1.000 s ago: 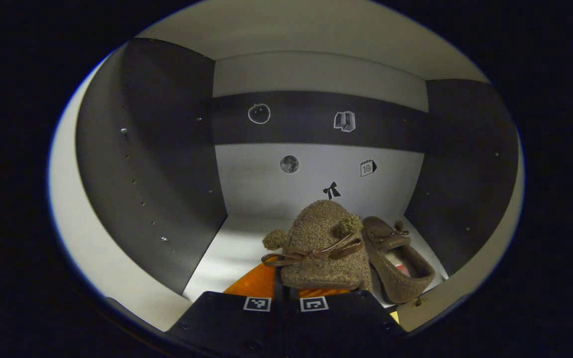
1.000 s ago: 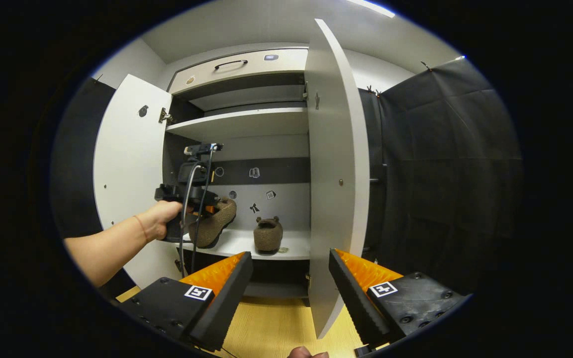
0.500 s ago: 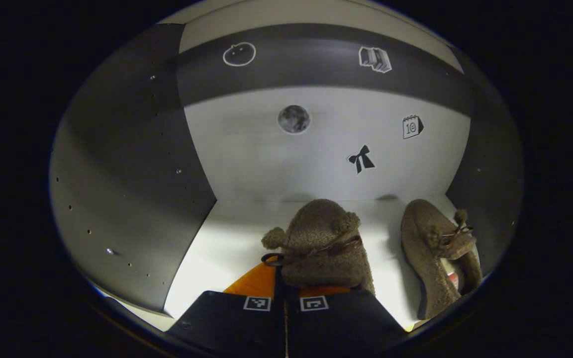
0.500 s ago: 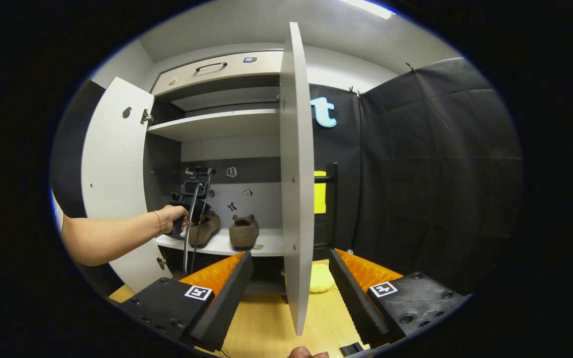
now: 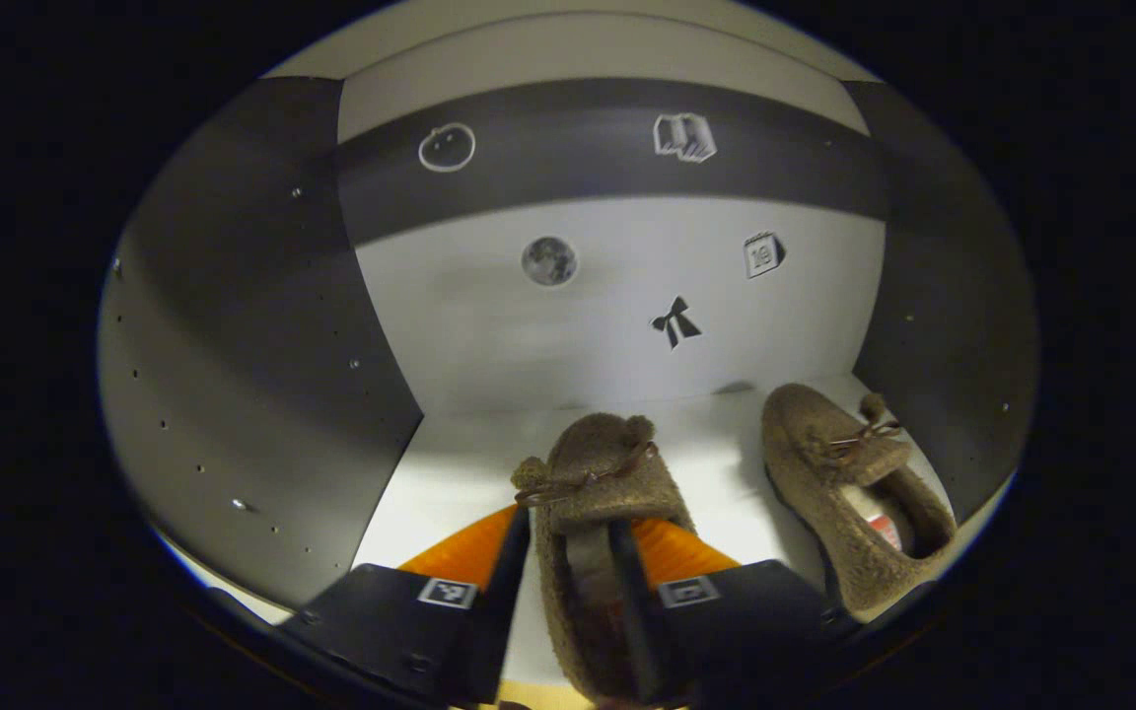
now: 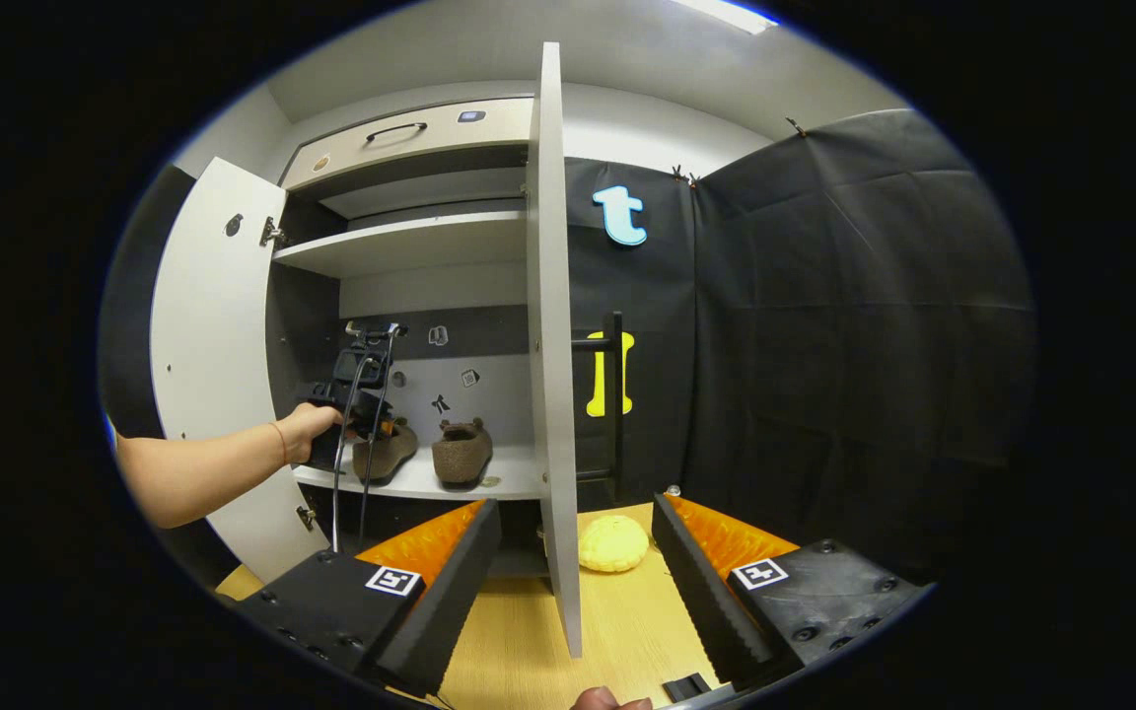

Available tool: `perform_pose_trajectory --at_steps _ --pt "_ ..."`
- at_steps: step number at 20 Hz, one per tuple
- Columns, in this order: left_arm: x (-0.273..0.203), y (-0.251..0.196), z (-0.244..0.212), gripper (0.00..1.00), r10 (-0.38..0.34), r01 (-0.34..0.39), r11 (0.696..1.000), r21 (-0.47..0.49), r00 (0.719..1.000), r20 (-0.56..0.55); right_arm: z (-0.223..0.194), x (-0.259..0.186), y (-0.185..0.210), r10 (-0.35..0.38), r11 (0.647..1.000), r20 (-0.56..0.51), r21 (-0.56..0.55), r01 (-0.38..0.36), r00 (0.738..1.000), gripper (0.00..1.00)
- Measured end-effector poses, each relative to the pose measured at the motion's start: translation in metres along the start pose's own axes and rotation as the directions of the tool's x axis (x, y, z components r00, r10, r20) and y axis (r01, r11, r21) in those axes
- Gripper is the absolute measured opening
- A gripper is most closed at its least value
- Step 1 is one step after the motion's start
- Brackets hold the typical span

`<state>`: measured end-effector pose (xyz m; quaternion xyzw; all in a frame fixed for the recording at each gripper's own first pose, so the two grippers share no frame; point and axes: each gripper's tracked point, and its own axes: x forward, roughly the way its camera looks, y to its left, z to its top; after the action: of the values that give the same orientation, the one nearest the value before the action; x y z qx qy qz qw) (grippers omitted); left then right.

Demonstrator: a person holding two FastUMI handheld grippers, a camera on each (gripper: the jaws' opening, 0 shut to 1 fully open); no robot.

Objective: Grab one shoe with the right hand and put it into the shoe cabinet, grab the other shoe with the left hand and put it into the shoe cabinet; then close the right door with the right hand and the left door with the left hand.

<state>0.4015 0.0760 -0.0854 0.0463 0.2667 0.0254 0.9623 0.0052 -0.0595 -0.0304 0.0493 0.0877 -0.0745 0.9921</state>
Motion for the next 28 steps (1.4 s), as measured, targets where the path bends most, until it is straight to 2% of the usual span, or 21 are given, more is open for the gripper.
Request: perform_pose_trajectory --at_steps 2,5,11,12,14,19,20,22,25,28 --pt "-0.025 0.005 0.013 0.8 0.028 -0.032 0.999 0.039 0.994 0.102 0.002 0.0 -0.005 -0.005 1.0 -0.003 0.007 0.005 1.0 0.98" --pt "-0.079 0.011 0.04 0.95 0.046 -0.063 0.997 0.051 0.959 0.28 0.006 0.003 -0.02 -0.024 0.999 -0.003 0.023 0.024 1.0 0.98" --pt "-0.181 -0.006 0.052 0.96 -0.033 0.032 0.999 0.009 0.89 0.454 0.022 0.024 -0.065 -0.093 0.994 0.001 0.053 0.093 0.996 0.98" --pt "-0.196 -0.006 0.048 1.0 -0.035 0.046 0.999 -0.012 0.883 0.467 0.026 0.028 -0.071 -0.101 0.993 0.004 0.059 0.101 0.995 0.98" --pt "-0.221 -0.006 0.033 0.96 -0.044 0.071 0.997 -0.04 0.879 0.474 0.034 0.041 -0.081 -0.112 0.992 0.015 0.055 0.111 0.994 0.98" --pt "-0.27 -0.005 -0.015 0.96 -0.051 0.085 0.995 -0.048 0.873 0.486 0.053 0.063 -0.097 -0.116 0.992 0.05 0.057 0.113 0.992 0.98" --pt "-0.279 -0.009 -0.026 0.99 -0.06 0.101 0.993 -0.058 0.871 0.487 0.052 0.064 -0.097 -0.113 0.992 0.048 0.063 0.11 0.992 0.98" --pt "-0.297 -0.013 -0.048 0.96 -0.08 0.133 0.988 -0.078 0.876 0.476 0.052 0.069 -0.093 -0.098 0.993 0.041 0.072 0.095 0.994 0.98" --pt "-0.327 -0.009 -0.067 0.96 -0.092 0.15 0.986 -0.076 0.859 0.505 0.056 0.072 -0.086 -0.101 0.994 0.066 0.045 0.099 0.993 0.98" --pt "-0.35 -0.002 -0.091 0.96 -0.107 0.164 0.984 -0.076 0.867 0.486 0.056 0.069 -0.079 -0.106 0.994 0.084 0.015 0.105 0.991 0.97"
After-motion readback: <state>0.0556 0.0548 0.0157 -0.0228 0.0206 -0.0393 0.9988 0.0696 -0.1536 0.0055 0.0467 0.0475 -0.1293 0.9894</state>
